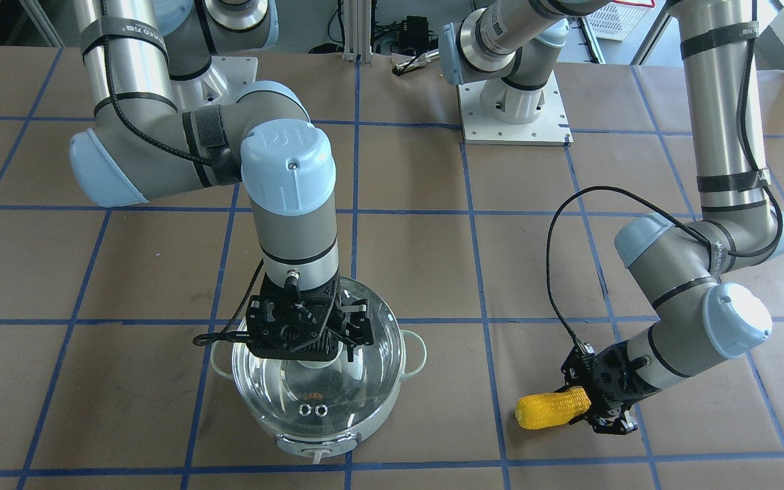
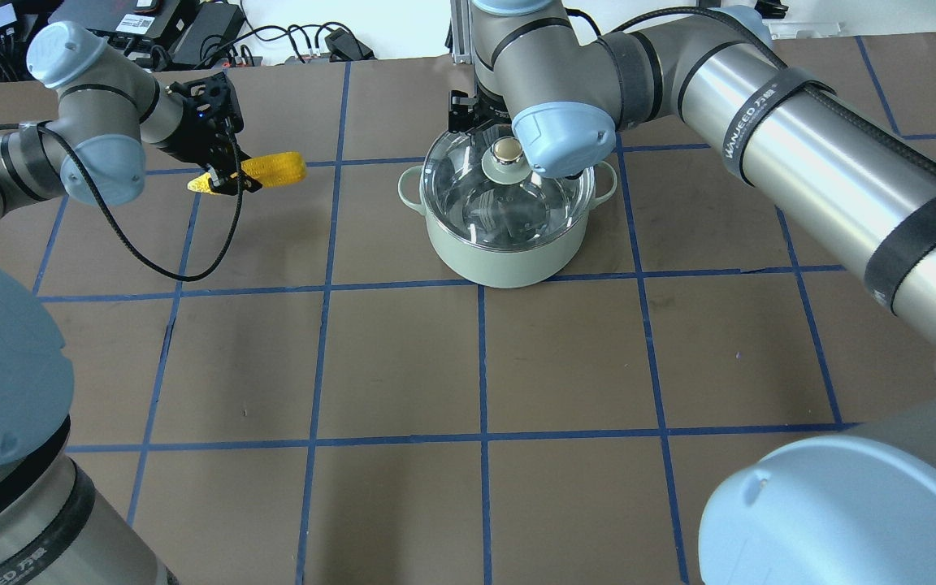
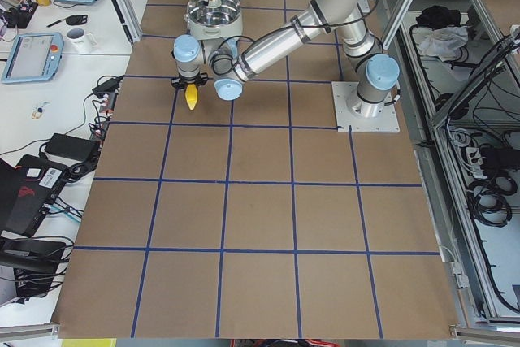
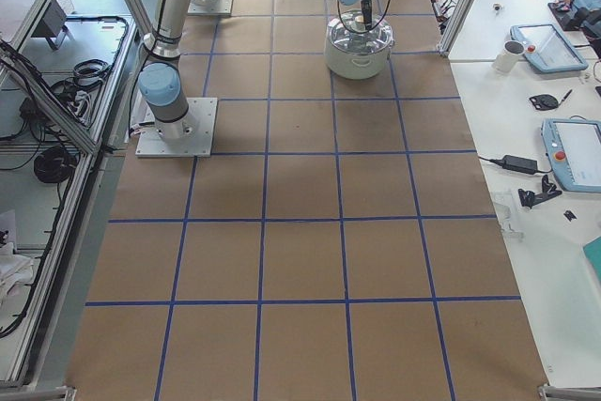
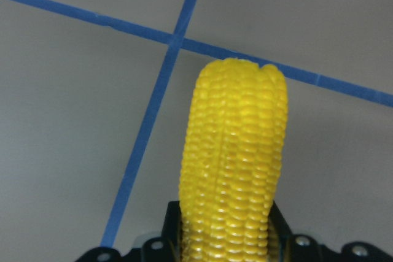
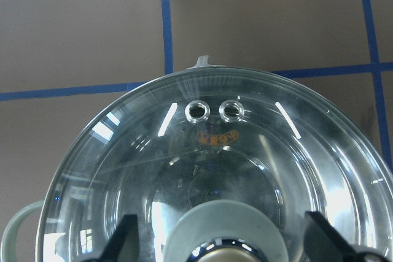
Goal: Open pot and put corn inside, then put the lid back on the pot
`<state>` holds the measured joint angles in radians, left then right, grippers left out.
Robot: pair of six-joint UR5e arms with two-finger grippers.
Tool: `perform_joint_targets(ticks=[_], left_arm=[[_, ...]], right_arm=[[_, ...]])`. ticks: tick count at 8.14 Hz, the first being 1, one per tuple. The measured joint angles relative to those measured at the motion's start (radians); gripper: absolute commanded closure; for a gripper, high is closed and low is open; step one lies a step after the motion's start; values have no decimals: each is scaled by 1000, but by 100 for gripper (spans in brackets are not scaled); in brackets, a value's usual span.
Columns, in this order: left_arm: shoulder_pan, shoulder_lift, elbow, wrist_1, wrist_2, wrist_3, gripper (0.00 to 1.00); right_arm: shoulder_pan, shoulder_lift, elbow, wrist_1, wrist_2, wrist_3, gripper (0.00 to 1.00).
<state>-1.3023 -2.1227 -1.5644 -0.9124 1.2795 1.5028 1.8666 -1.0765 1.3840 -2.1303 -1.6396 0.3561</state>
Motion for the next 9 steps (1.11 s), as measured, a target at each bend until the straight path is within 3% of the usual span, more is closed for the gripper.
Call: perform_joint_targets(ticks=[3, 9], left_arm=[[-7, 104, -2, -7, 33, -32, 100], [-113, 192, -4, -5, 36, -142, 100]], right_arm=[[0, -5, 2, 9, -1, 8, 61], [-9, -37, -12, 18, -24, -34, 62]])
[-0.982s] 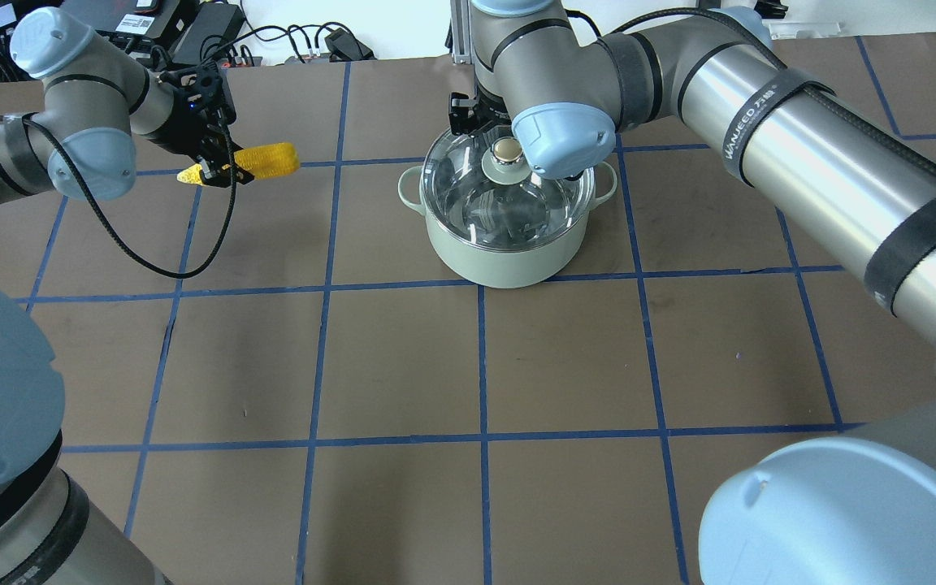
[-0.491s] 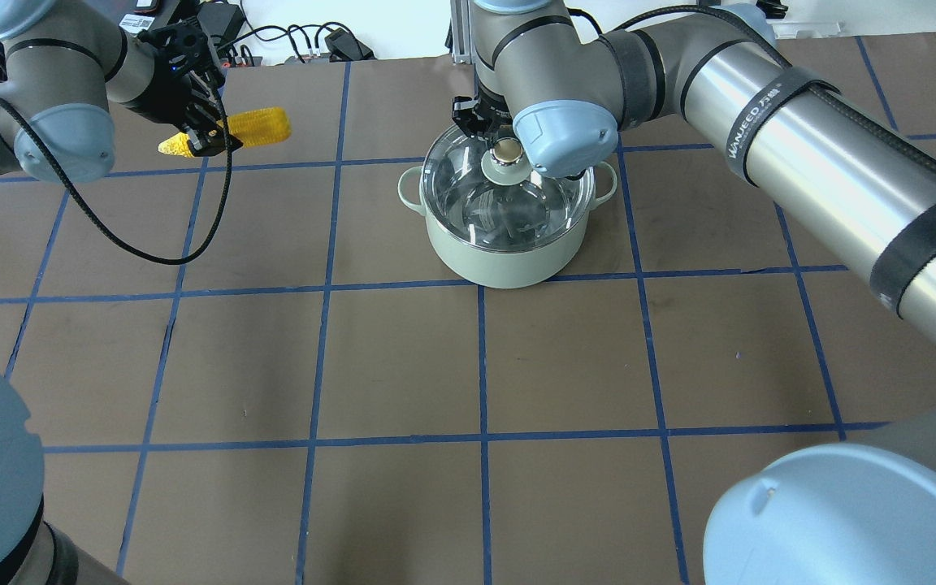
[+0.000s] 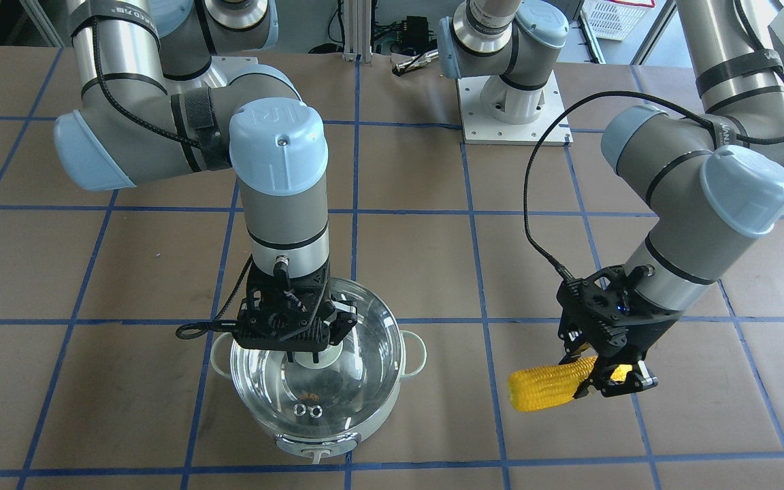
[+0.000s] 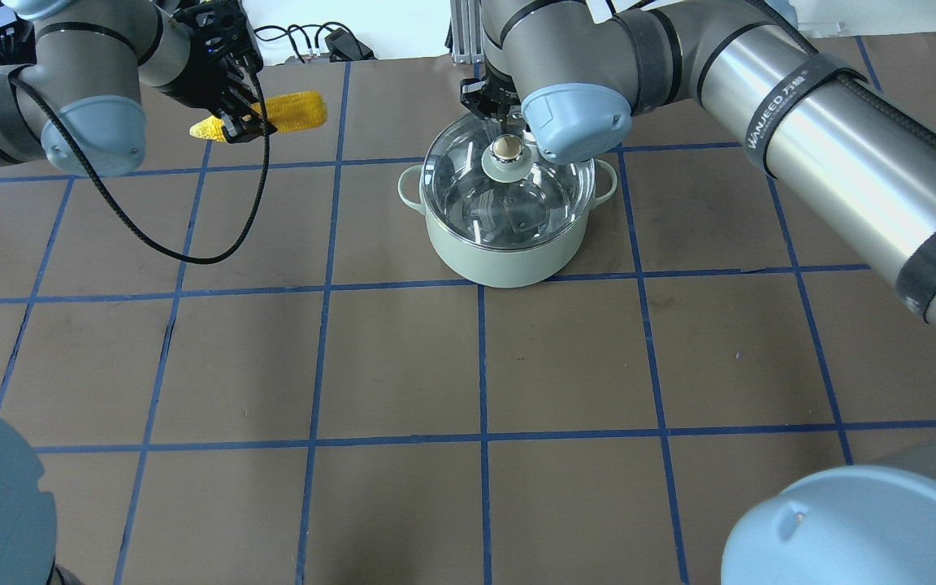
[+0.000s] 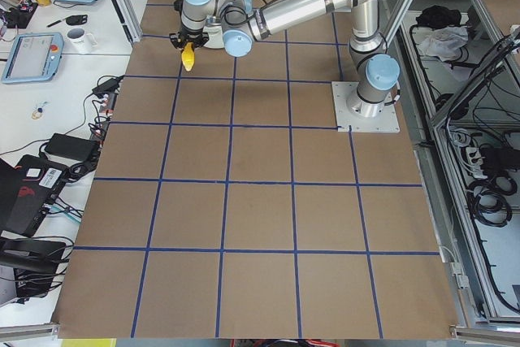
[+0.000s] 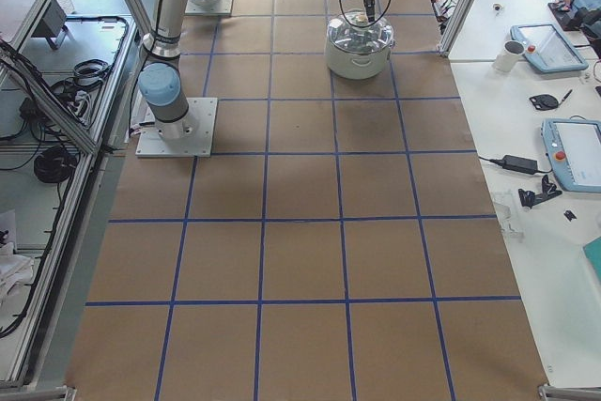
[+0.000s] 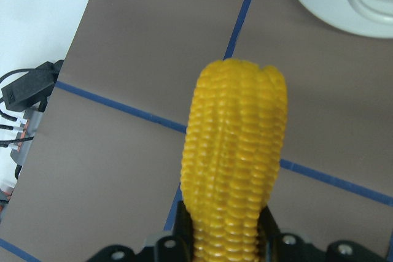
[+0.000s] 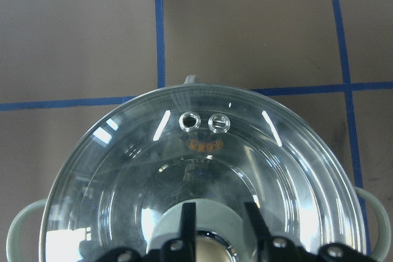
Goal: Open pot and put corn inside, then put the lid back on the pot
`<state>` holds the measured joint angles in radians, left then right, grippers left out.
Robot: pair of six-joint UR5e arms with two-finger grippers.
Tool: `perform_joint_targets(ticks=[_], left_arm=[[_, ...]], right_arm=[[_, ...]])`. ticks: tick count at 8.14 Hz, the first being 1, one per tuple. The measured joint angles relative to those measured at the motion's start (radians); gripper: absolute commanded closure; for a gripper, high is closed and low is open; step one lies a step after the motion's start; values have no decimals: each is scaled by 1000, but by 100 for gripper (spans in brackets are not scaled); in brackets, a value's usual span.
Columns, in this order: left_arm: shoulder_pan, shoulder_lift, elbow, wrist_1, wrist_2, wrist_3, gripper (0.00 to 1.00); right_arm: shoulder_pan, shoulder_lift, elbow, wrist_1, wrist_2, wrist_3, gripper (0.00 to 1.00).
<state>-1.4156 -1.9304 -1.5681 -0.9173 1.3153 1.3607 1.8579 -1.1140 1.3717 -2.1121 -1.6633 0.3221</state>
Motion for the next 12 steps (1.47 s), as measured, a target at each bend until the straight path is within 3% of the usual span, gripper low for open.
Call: perform_joint_targets(ticks=[1, 2, 6, 12], left_arm=[[-29, 7, 1, 3, 0, -38, 100], [-63, 19, 1, 5, -1, -87, 100], [-115, 44, -2, 8, 0, -125, 100], [-110, 30, -9, 4, 1, 79, 100]], right_arm=[[-1, -1, 1, 0, 1, -1, 58], [-1, 1, 1, 0, 5, 1, 35], [-2, 12, 2, -2, 20, 46, 34], [2, 11, 33, 18, 64, 76, 36]])
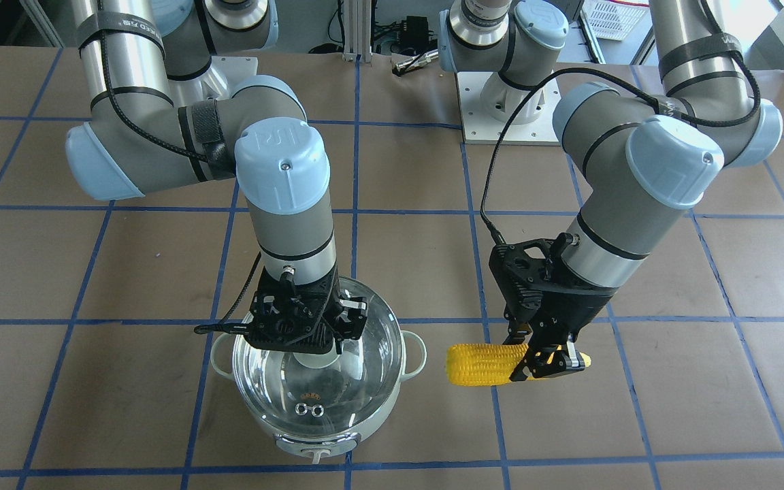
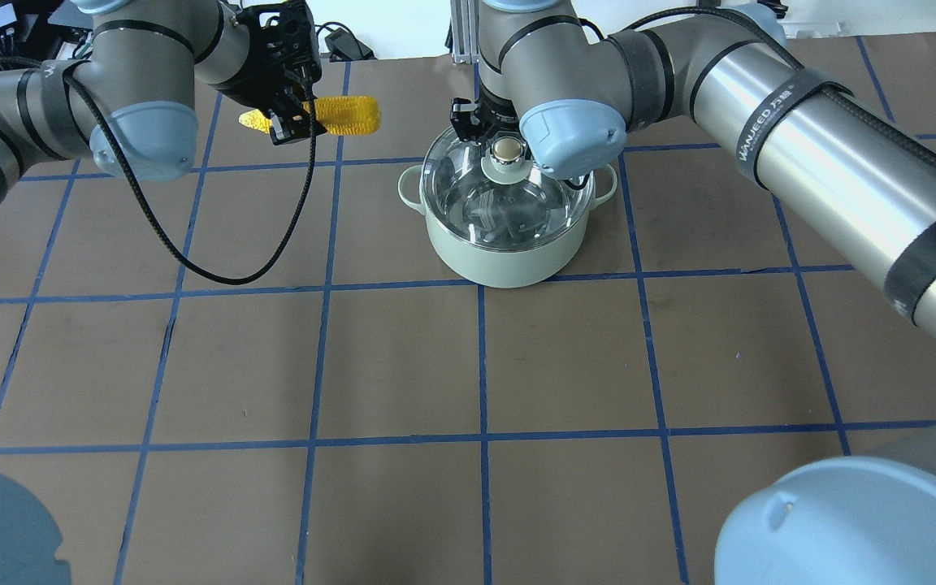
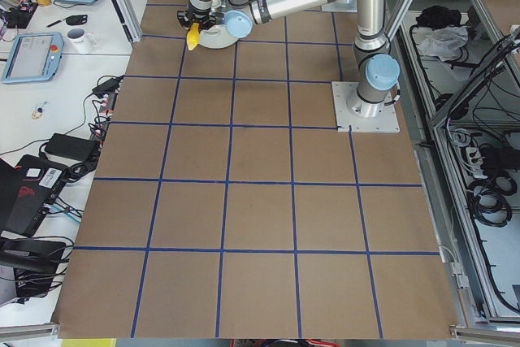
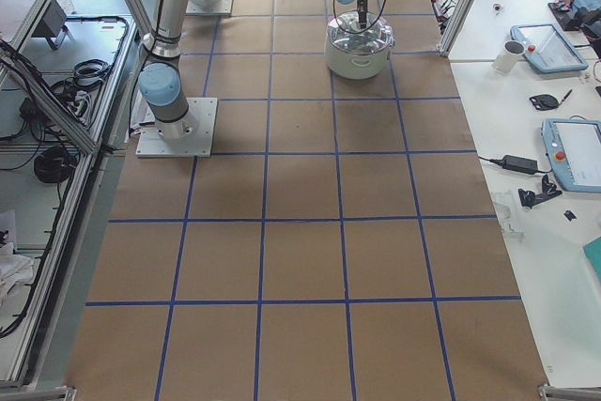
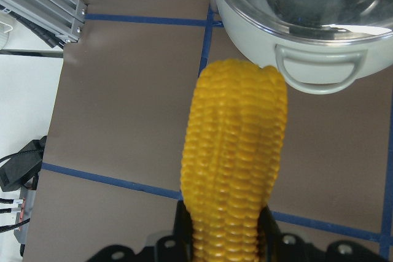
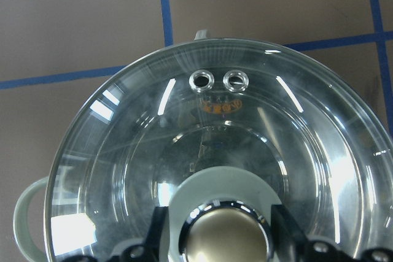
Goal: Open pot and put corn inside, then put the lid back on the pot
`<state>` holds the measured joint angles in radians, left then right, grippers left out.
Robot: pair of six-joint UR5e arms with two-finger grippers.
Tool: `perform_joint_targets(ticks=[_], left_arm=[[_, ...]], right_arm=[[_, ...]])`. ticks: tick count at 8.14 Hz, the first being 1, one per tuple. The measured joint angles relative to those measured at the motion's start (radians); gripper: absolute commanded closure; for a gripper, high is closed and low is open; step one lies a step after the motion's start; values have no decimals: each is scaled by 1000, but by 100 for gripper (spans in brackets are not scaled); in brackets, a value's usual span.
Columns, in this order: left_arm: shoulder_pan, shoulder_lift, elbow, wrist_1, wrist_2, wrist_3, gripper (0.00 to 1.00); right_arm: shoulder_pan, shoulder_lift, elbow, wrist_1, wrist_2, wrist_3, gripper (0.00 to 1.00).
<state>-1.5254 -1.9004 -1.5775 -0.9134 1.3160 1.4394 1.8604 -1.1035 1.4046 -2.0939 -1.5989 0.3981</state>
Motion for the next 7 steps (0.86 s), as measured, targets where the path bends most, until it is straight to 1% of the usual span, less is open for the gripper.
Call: perform_joint_targets(ticks=[1, 2, 3, 4, 7], left_arm=[[5, -2, 0, -1, 0, 2, 100], [14, -2, 0, -2, 0, 2, 100], [25, -2, -1, -4, 0, 3, 100], [33, -2, -1, -6, 0, 6, 100], [40, 10, -1, -7, 6, -3, 100]], right_arm=[[0, -2, 6, 10, 0, 0, 38], [0, -3, 9, 15, -1, -2, 46], [0, -4, 10, 17, -4, -3, 52], [0, -4, 11, 18, -5, -3, 54], [0, -5, 5, 15, -7, 3, 56]])
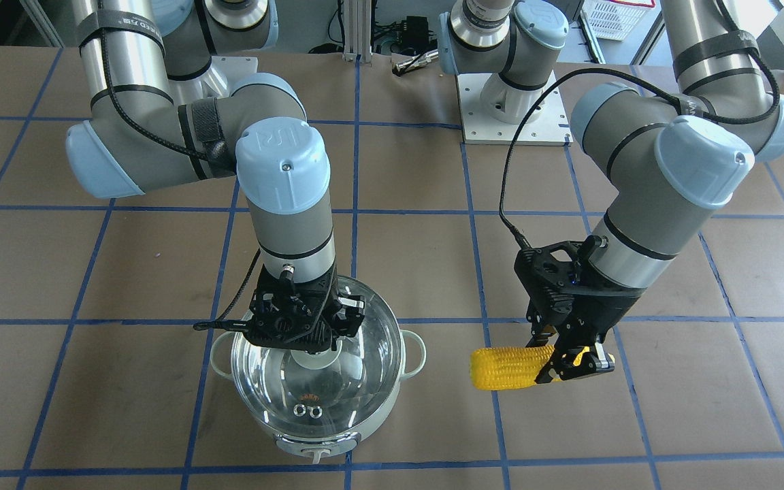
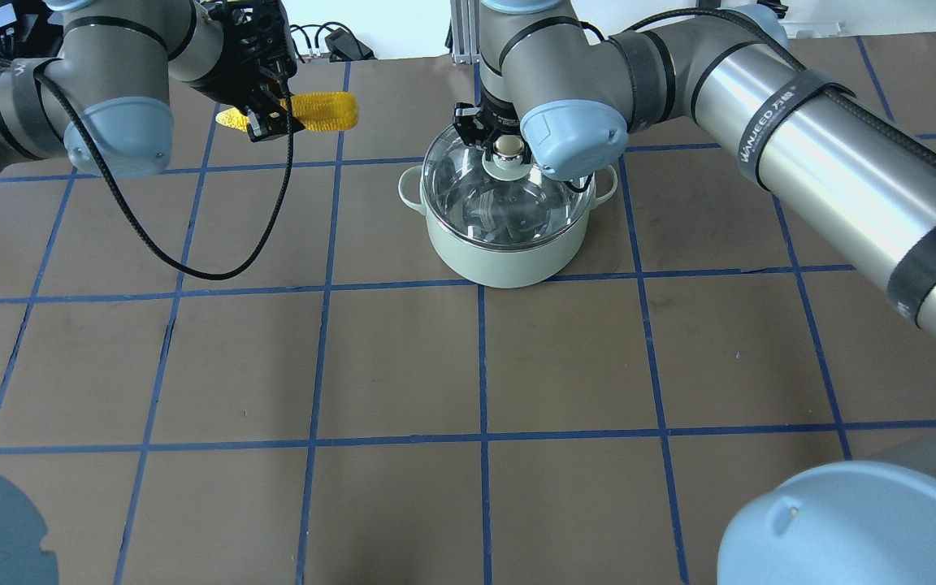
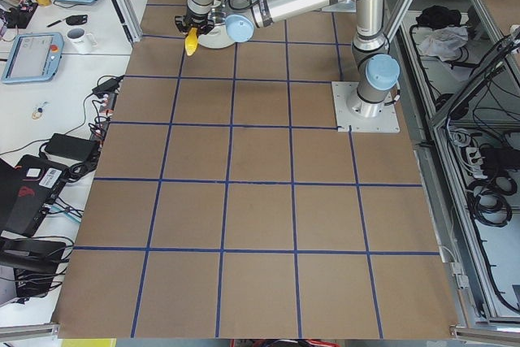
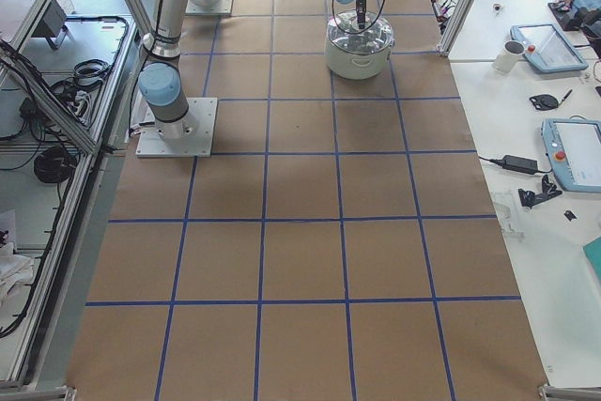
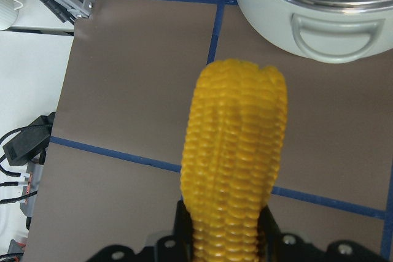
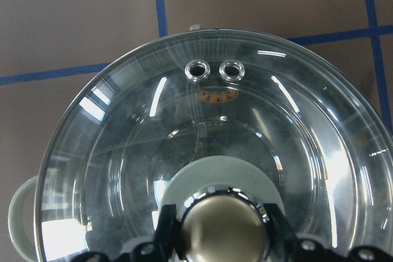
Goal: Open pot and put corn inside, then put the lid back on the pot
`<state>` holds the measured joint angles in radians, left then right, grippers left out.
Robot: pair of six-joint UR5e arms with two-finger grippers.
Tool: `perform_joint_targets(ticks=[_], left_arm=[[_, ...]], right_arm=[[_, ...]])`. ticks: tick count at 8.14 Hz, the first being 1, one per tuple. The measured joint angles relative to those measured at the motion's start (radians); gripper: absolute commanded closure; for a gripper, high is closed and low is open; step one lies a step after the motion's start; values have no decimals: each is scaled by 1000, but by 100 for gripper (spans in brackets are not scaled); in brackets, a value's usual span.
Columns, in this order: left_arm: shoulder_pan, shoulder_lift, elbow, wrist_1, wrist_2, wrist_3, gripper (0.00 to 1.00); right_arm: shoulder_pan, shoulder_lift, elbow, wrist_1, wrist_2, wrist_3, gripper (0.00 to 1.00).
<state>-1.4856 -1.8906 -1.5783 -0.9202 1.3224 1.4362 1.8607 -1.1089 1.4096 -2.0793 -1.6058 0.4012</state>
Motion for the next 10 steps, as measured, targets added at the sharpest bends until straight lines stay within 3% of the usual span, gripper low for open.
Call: perform_joint_targets(ticks=[6, 10], left_arm=[[-2, 15, 5, 7, 5, -57, 100], [-11, 29, 3, 8, 0, -104, 100]], right_arm=[[3, -27, 3, 5, -2, 3, 61], [-29, -171, 13, 129, 1, -83, 60]])
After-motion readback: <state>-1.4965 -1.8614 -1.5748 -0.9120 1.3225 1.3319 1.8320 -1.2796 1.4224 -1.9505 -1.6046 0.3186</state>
